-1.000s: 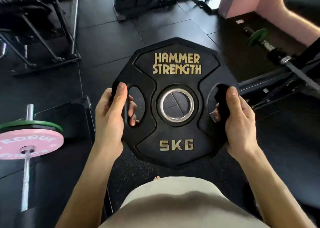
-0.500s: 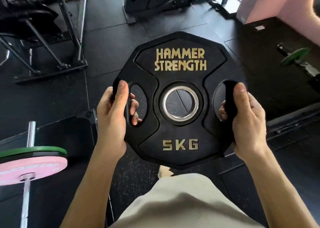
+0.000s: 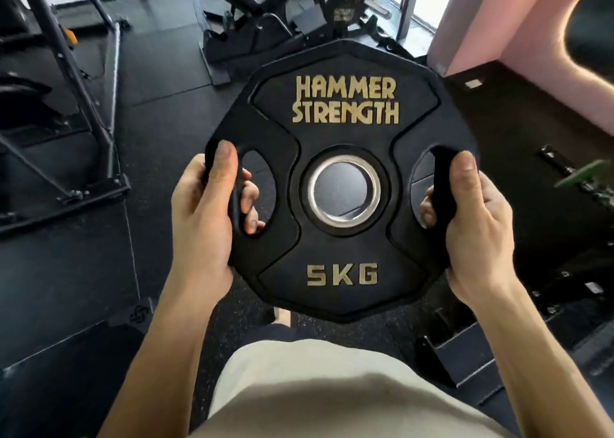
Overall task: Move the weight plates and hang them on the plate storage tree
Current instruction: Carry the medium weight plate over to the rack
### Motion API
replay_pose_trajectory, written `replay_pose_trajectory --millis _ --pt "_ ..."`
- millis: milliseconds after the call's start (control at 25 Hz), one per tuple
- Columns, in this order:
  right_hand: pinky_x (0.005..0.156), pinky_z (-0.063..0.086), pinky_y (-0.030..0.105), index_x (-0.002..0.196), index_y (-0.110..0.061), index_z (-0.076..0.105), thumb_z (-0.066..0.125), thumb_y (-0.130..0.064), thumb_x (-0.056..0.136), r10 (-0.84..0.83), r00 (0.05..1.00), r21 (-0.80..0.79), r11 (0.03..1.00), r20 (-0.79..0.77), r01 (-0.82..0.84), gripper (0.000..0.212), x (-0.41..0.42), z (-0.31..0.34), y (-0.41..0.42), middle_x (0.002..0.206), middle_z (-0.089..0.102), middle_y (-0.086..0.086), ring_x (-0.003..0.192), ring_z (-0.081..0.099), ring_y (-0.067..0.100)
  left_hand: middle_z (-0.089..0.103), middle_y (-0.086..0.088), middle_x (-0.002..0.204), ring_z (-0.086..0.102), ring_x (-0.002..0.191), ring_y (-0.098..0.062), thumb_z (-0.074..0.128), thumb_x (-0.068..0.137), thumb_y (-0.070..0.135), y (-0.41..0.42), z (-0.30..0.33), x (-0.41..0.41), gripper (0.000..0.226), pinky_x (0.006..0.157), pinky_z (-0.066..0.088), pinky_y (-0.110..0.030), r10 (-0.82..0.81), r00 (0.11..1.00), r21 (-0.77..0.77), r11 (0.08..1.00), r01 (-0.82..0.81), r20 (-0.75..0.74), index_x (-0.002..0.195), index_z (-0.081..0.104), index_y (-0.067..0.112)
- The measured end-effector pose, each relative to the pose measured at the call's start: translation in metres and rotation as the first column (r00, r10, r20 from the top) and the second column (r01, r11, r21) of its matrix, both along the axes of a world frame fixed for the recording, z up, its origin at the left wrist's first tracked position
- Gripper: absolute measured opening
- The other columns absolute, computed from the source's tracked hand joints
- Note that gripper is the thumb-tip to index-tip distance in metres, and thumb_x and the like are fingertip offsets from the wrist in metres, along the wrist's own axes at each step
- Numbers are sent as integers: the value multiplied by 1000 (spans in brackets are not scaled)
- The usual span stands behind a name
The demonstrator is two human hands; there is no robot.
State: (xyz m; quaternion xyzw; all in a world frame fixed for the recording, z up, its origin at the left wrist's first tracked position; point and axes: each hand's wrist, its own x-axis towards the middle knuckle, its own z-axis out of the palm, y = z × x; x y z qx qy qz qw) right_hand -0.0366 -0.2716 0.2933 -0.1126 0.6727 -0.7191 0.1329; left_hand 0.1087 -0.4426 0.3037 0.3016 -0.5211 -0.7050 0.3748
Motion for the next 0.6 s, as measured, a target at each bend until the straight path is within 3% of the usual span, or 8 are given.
replay_pose_trajectory --millis 280,600 --pt "46 40 20 74 -17 49 54 -65 76 -194 981 -10 981 5 194 49 -97 12 -136 61 51 0 49 47 9 53 8 58 43 46 -7 52 98 39 -164 18 -136 29 40 36 -19 -203 979 -16 979 203 34 76 49 20" --pt "52 38 25 72 -20 48 55 -71 75 -356 934 -18 934 -14 356 52 -235 4 -232 58 53 -7 53 48 10 54 9 57 45 46 -5 51 99 39 -277 18 -310 26 38 38 -18 -391 918 -59 917 395 63 80 49 21"
